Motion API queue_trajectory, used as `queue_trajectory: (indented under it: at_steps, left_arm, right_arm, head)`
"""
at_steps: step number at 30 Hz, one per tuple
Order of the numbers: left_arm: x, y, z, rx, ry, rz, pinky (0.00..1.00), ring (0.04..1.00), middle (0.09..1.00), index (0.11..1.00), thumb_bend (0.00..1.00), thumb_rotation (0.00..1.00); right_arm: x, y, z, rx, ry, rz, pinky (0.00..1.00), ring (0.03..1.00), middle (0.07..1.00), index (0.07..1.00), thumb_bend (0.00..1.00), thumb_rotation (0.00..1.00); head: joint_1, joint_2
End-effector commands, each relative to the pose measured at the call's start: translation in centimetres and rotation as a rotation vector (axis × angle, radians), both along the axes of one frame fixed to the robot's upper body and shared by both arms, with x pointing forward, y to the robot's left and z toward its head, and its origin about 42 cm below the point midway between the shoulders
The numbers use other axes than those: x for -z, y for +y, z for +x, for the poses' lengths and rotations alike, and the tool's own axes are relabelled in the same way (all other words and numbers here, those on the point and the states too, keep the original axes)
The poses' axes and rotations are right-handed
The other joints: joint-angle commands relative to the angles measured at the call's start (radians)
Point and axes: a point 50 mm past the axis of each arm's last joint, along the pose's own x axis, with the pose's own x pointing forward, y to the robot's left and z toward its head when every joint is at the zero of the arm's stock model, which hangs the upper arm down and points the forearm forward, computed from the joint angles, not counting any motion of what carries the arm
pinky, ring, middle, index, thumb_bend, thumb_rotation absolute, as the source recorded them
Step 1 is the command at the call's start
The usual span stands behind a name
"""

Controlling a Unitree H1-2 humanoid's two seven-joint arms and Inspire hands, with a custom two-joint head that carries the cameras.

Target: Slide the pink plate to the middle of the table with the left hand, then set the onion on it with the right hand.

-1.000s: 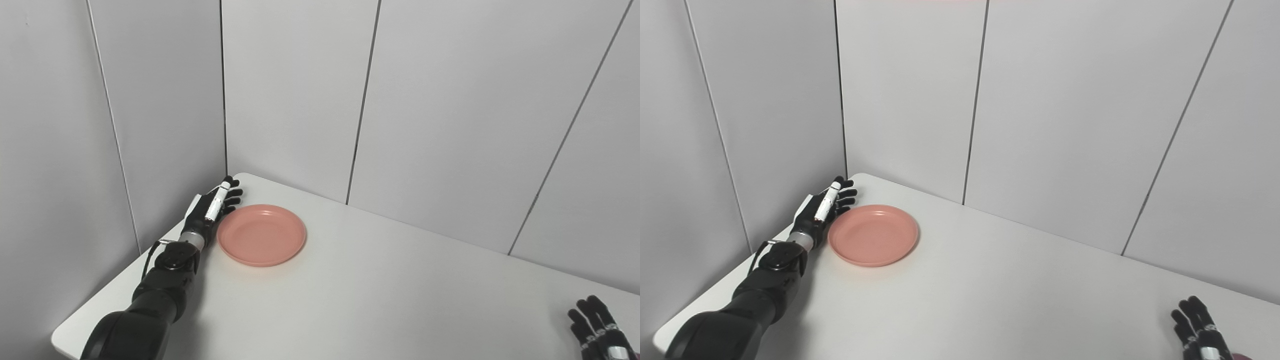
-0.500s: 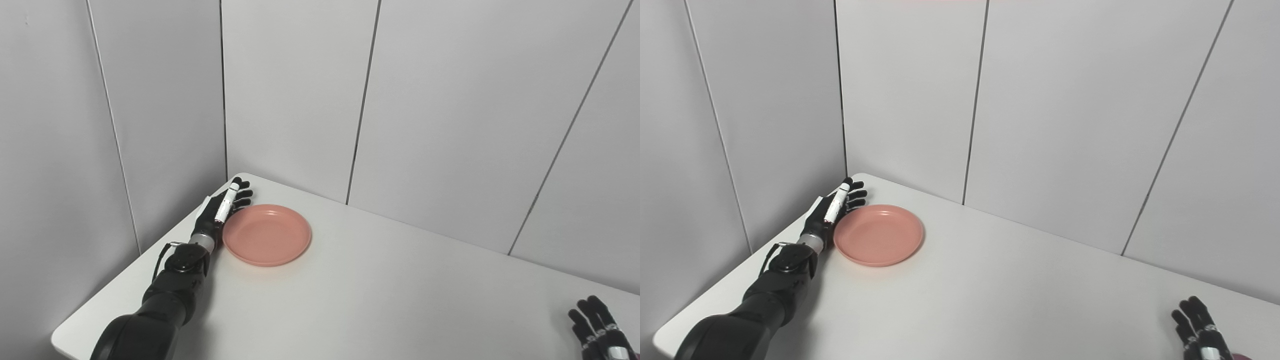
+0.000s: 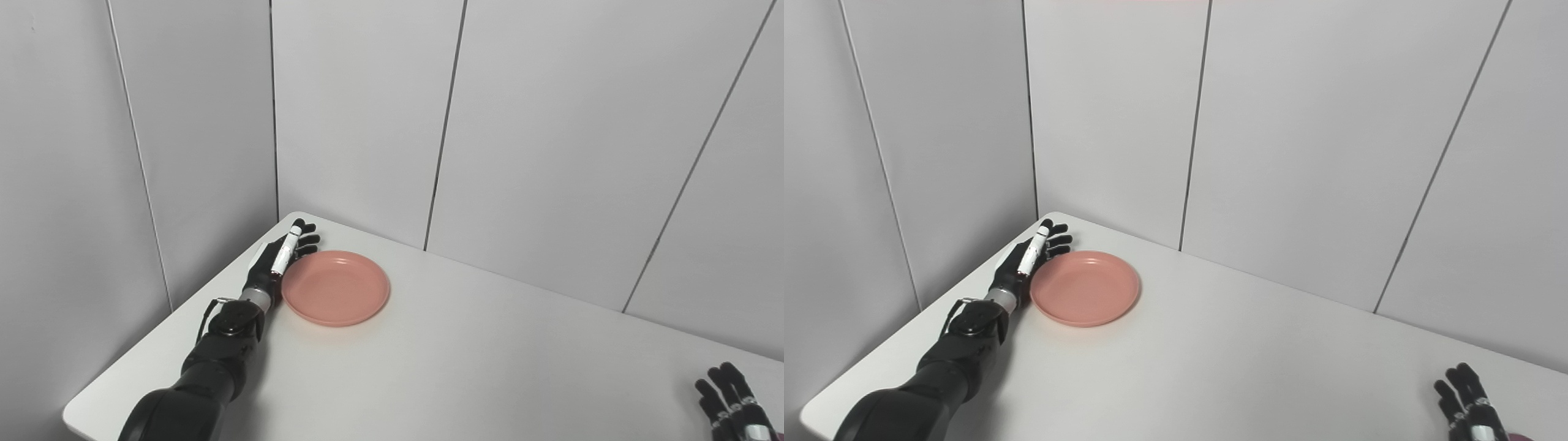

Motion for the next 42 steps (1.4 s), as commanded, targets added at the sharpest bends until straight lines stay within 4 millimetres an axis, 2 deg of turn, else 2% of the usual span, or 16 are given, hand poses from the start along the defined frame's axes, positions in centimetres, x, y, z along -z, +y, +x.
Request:
queue_trajectory:
  at_steps: [1, 9, 16, 23, 24, 25, 26, 27, 29, 33, 37, 42]
  left_arm:
    - [-3.3, -1.1, 2.2, 0.067, -0.085, 0.017, 0.85, 0.849, 0.836, 0.821, 0.55, 1.00]
    - [-2.9, -3.2, 2.6, 0.120, -0.089, 0.011, 0.84, 0.836, 0.824, 0.812, 0.54, 1.00]
    - [-2.3, -5.2, 2.6, 0.150, -0.093, -0.035, 0.83, 0.827, 0.818, 0.807, 0.54, 1.00]
    - [-1.6, -6.8, 2.2, 0.182, -0.095, -0.068, 0.85, 0.836, 0.826, 0.813, 0.56, 1.00]
    - [-1.6, -7.1, 2.1, 0.187, -0.095, -0.074, 0.85, 0.838, 0.827, 0.814, 0.56, 1.00]
    - [-1.6, -7.3, 2.1, 0.190, -0.095, -0.078, 0.85, 0.839, 0.828, 0.816, 0.54, 1.00]
    - [-1.6, -7.6, 2.1, 0.195, -0.095, -0.081, 0.85, 0.840, 0.828, 0.816, 0.54, 1.00]
    - [-1.6, -7.8, 2.0, 0.199, -0.095, -0.083, 0.85, 0.839, 0.828, 0.816, 0.52, 1.00]
    - [-1.5, -8.2, 1.9, 0.211, -0.094, -0.096, 0.84, 0.835, 0.823, 0.809, 0.51, 1.00]
    - [-1.2, -8.7, 1.4, 0.232, -0.084, -0.102, 0.84, 0.831, 0.816, 0.799, 0.52, 1.00]
    - [-0.8, -9.3, 1.0, 0.247, -0.071, -0.114, 0.85, 0.835, 0.821, 0.807, 0.52, 1.00]
    - [-0.5, -10.0, 0.8, 0.266, -0.049, -0.113, 0.85, 0.843, 0.831, 0.817, 0.54, 1.00]
  right_arm:
    - [4.1, 0.4, -3.1, 0.021, 0.108, 0.032, 0.95, 0.915, 0.918, 0.928, 0.59, 0.77]
    - [4.1, 0.9, -3.1, 0.023, 0.114, 0.039, 0.91, 0.886, 0.895, 0.896, 0.64, 0.72]
    - [3.7, 2.1, -3.1, 0.020, 0.104, 0.047, 0.88, 0.871, 0.878, 0.876, 0.69, 0.67]
    - [2.9, 4.1, -3.0, 0.011, 0.087, 0.044, 0.92, 0.890, 0.891, 0.889, 0.67, 0.71]
    - [2.5, 4.6, -3.1, 0.010, 0.084, 0.036, 0.92, 0.894, 0.894, 0.892, 0.67, 0.72]
    - [2.2, 4.9, -3.2, 0.011, 0.082, 0.030, 0.94, 0.900, 0.900, 0.898, 0.65, 0.73]
    - [1.7, 5.4, -3.3, 0.021, 0.079, 0.032, 0.94, 0.904, 0.902, 0.900, 0.64, 0.73]
    - [1.4, 5.8, -3.4, 0.029, 0.077, 0.034, 0.93, 0.900, 0.901, 0.900, 0.61, 0.71]
    - [0.7, 6.9, -3.5, 0.043, 0.079, 0.043, 0.94, 0.901, 0.904, 0.907, 0.57, 0.70]
    - [-0.2, 8.3, -3.5, 0.057, 0.091, 0.054, 0.95, 0.901, 0.899, 0.905, 0.56, 0.70]
    - [-0.8, 9.3, -3.3, 0.060, 0.094, 0.048, 0.96, 0.904, 0.902, 0.910, 0.54, 0.70]
    - [-0.9, 10.0, -3.1, 0.054, 0.096, 0.042, 0.96, 0.908, 0.909, 0.916, 0.54, 0.72]
  head:
    - [-0.011, 0.004]
    - [-0.058, 0.027]
    - [-0.108, 0.051]
    - [-0.194, 0.081]
    - [-0.237, 0.096]
    - [-0.237, 0.096]
    - [-0.272, 0.107]
    - [-0.272, 0.107]
    - [-0.318, 0.118]
    - [-0.342, 0.123]
    - [-0.416, 0.141]
    - [-0.439, 0.144]
